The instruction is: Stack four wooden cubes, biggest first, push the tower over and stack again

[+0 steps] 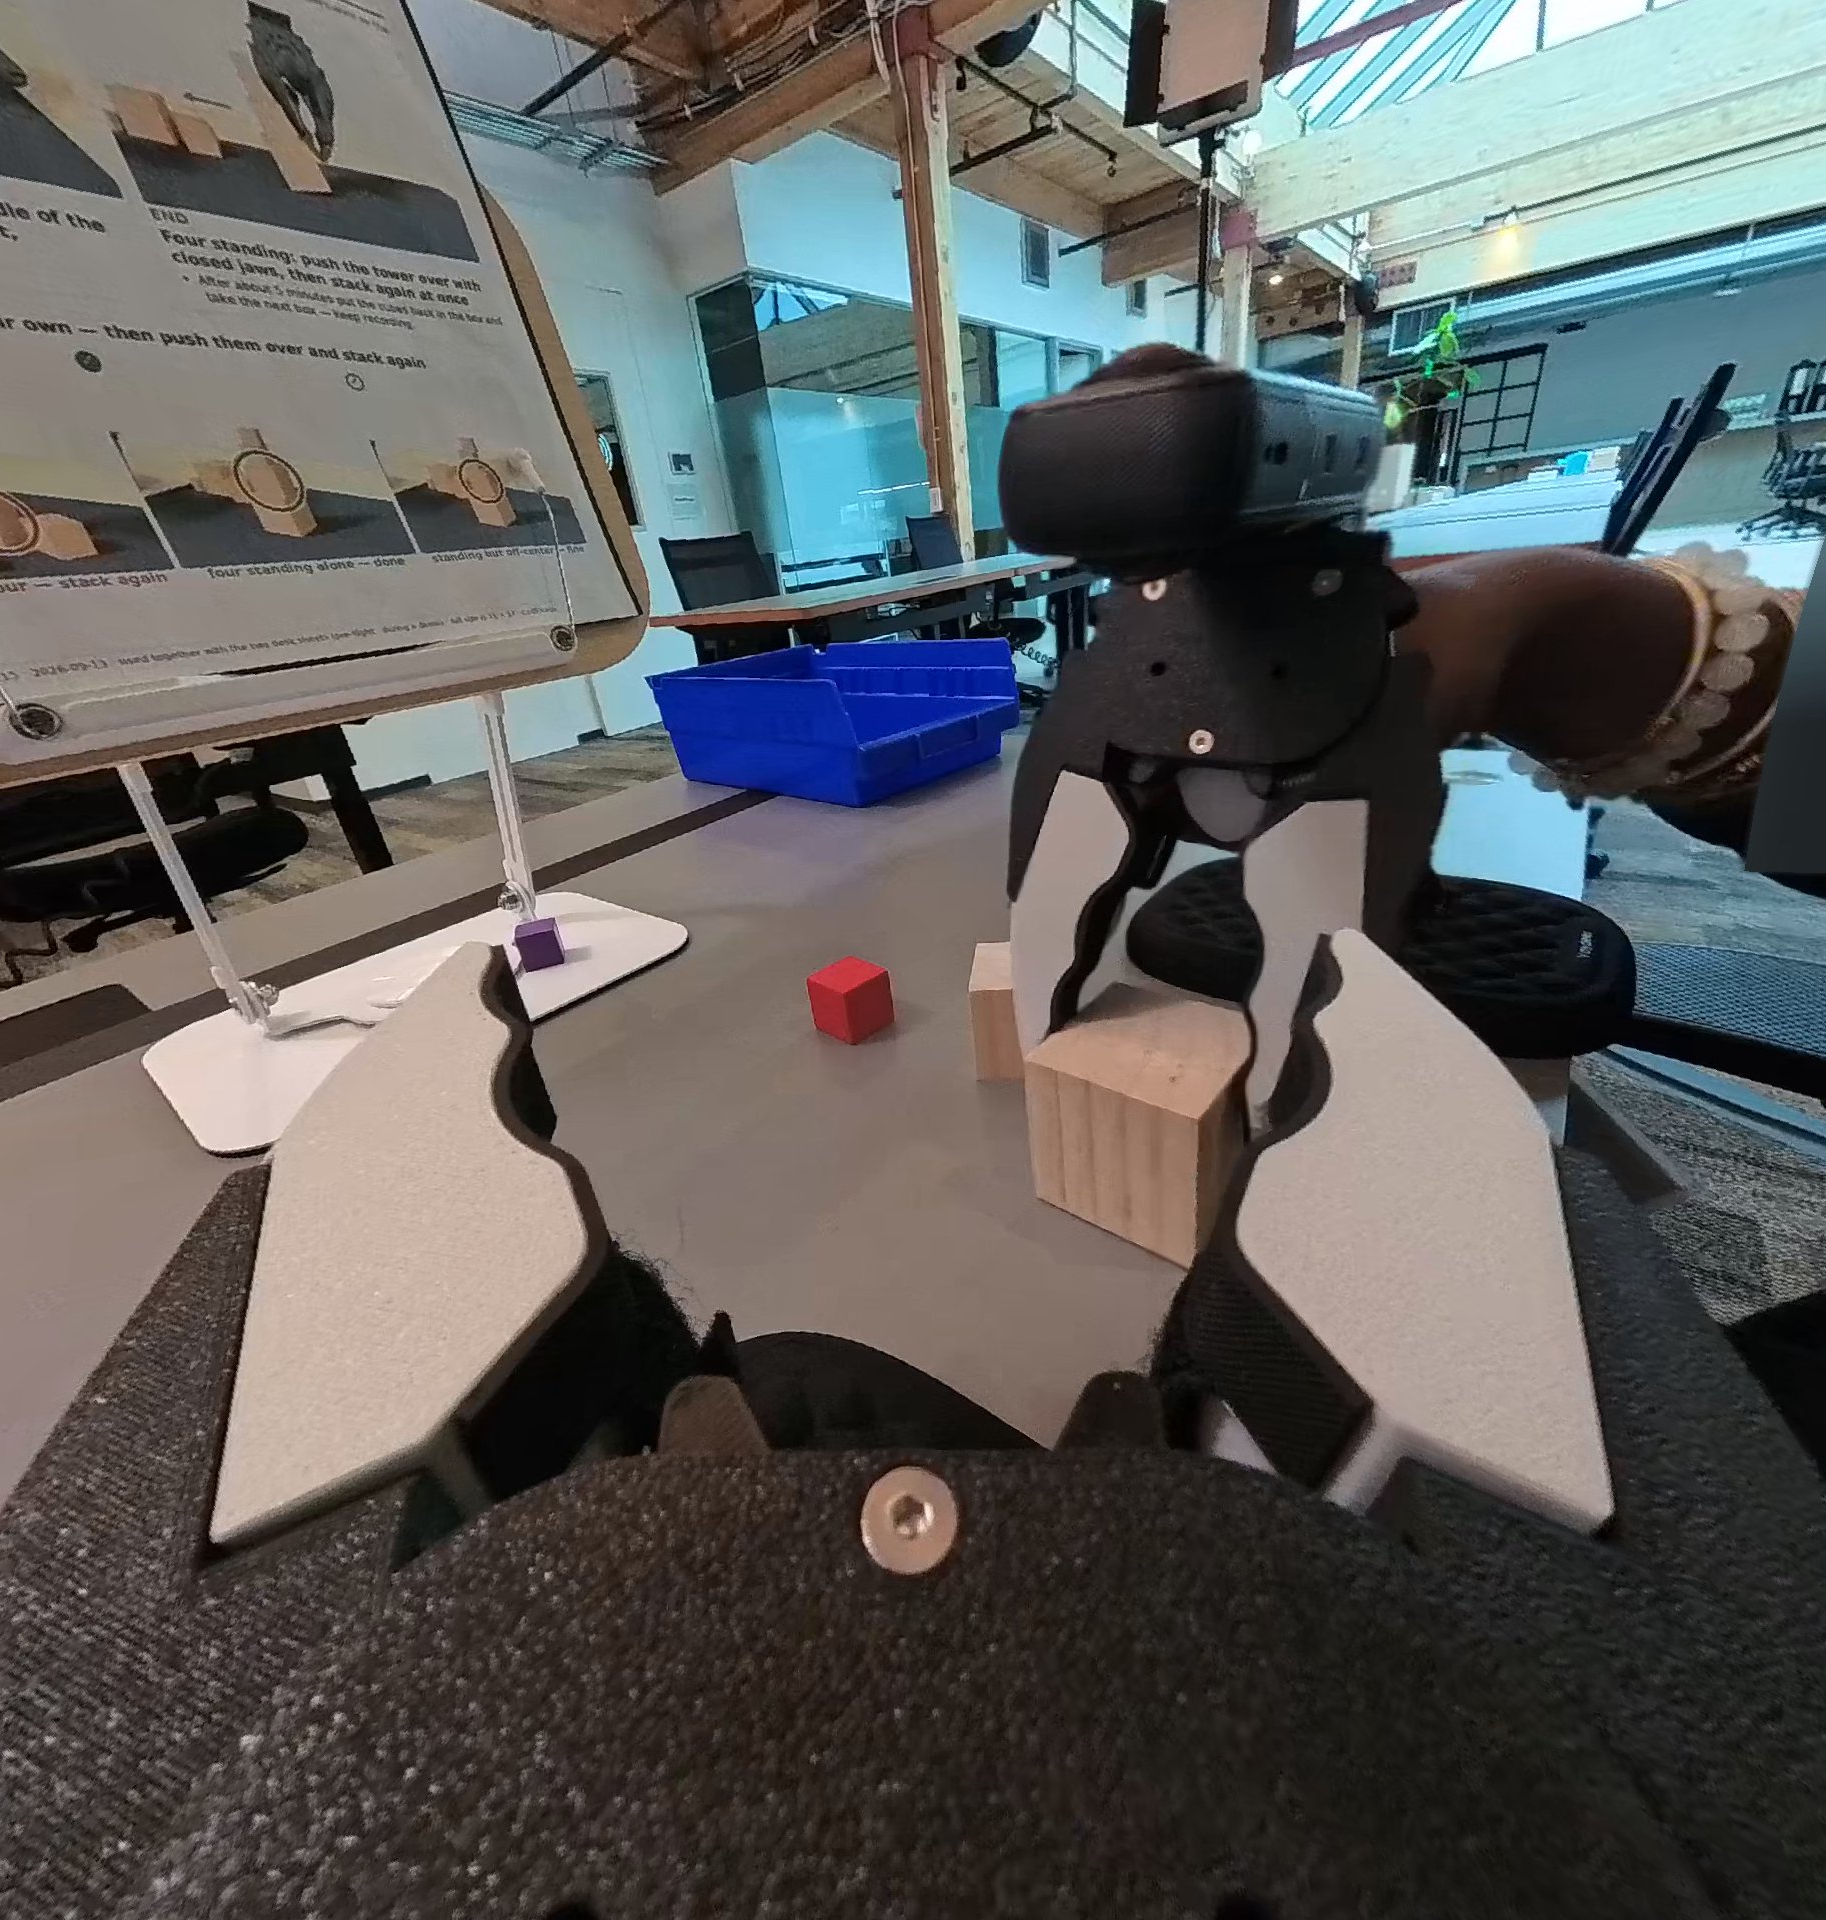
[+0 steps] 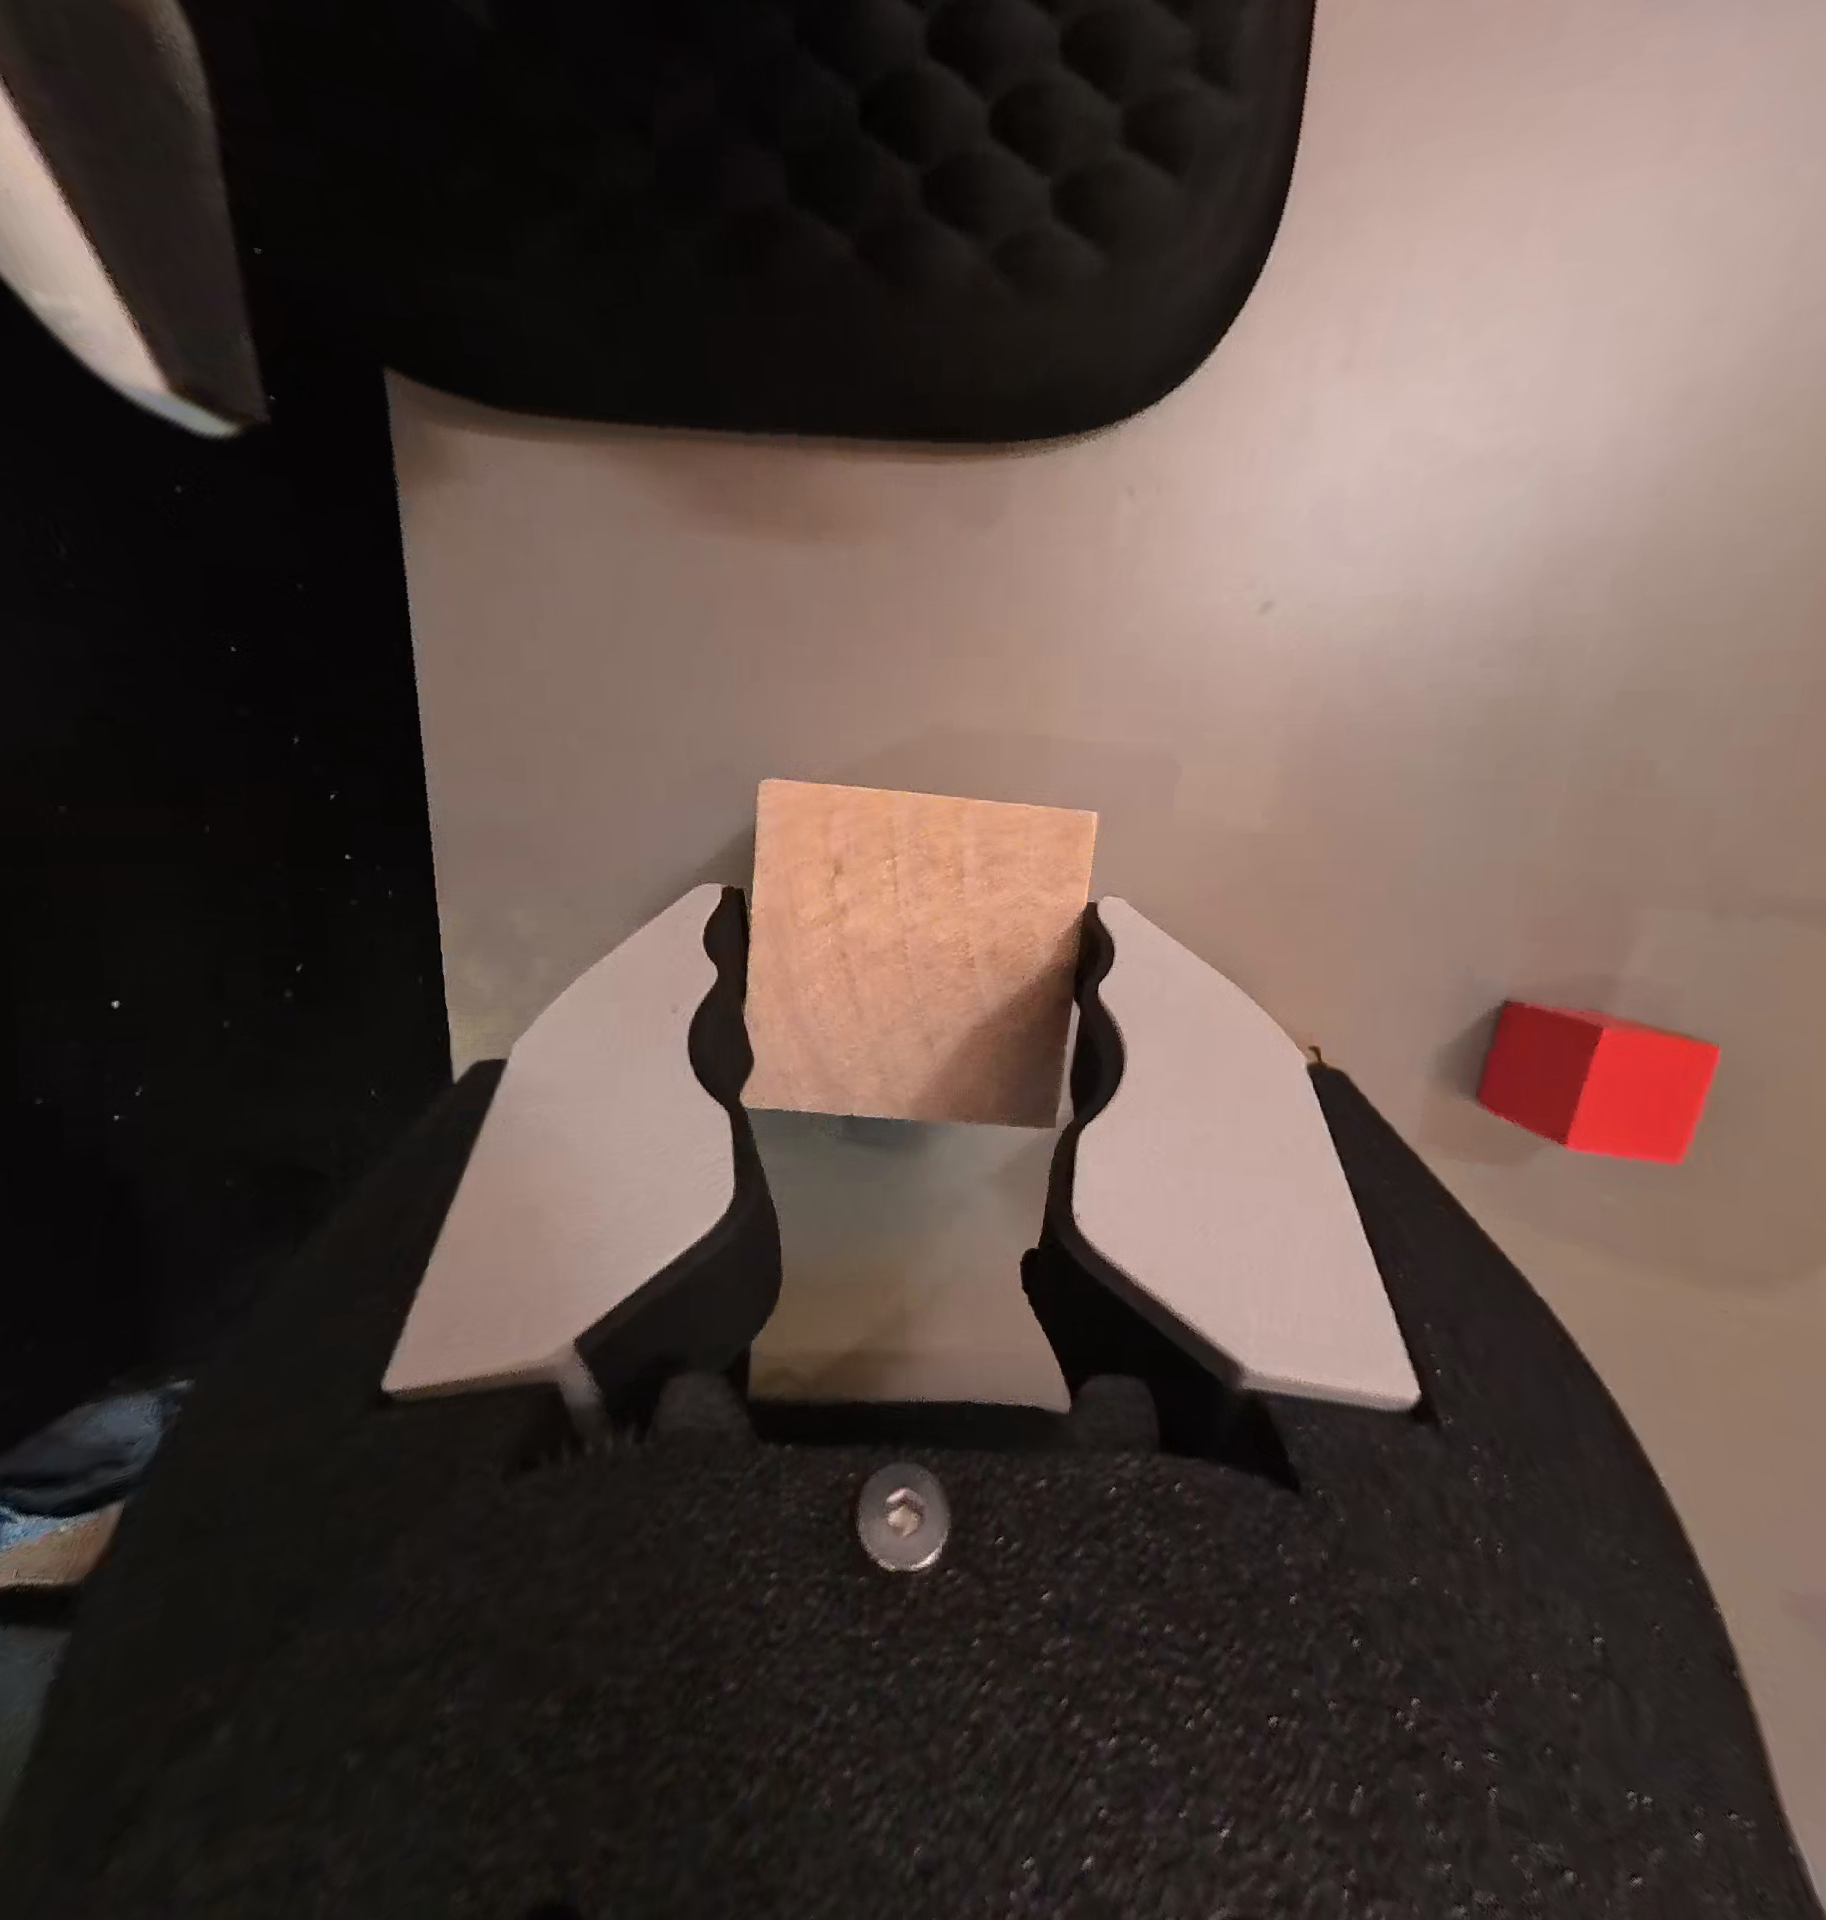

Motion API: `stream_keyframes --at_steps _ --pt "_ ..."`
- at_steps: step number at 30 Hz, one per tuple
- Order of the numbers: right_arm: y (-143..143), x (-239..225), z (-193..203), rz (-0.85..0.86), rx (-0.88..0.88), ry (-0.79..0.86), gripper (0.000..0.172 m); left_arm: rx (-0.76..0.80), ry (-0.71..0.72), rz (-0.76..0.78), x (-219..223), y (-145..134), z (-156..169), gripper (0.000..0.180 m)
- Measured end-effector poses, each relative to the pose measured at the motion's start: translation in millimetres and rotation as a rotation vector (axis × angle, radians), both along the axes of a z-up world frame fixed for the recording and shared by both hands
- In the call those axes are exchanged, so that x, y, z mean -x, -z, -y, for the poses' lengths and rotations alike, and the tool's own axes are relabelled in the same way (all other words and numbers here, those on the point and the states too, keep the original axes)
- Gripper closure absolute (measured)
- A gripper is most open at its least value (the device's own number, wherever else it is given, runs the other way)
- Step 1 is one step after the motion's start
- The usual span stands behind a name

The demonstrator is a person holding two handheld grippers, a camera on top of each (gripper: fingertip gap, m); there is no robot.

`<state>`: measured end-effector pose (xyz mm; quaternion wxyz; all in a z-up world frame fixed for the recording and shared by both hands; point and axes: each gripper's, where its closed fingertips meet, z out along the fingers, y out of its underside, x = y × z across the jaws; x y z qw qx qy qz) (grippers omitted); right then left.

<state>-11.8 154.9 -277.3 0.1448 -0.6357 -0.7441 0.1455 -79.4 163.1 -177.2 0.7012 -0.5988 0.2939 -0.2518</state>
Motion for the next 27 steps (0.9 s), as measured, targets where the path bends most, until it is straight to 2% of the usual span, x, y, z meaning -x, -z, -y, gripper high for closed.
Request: stream_keyframes --at_steps 6,10,16,27 --pt "-30.8 24.7 -20.7 -0.117 -0.006 -0.175 0.112 -0.001 0.004 0.002 -0.1 -0.3 0.5 0.044" --pt "-39.0 37.5 -48.0 -0.091 -0.073 -0.311 0.112 -0.003 0.004 0.008 0.7 -1.0 0.7 0.044" --pt "-31.1 55.1 -68.1 -0.068 -0.033 -0.447 0.112 0.006 0.009 0.019 1.6 -1.2 0.2 0.044" --pt "-8.5 69.0 -74.7 -0.057 0.041 -0.534 0.112 0.0 0.01 0.02 1.6 -1.6 0.8 0.044"
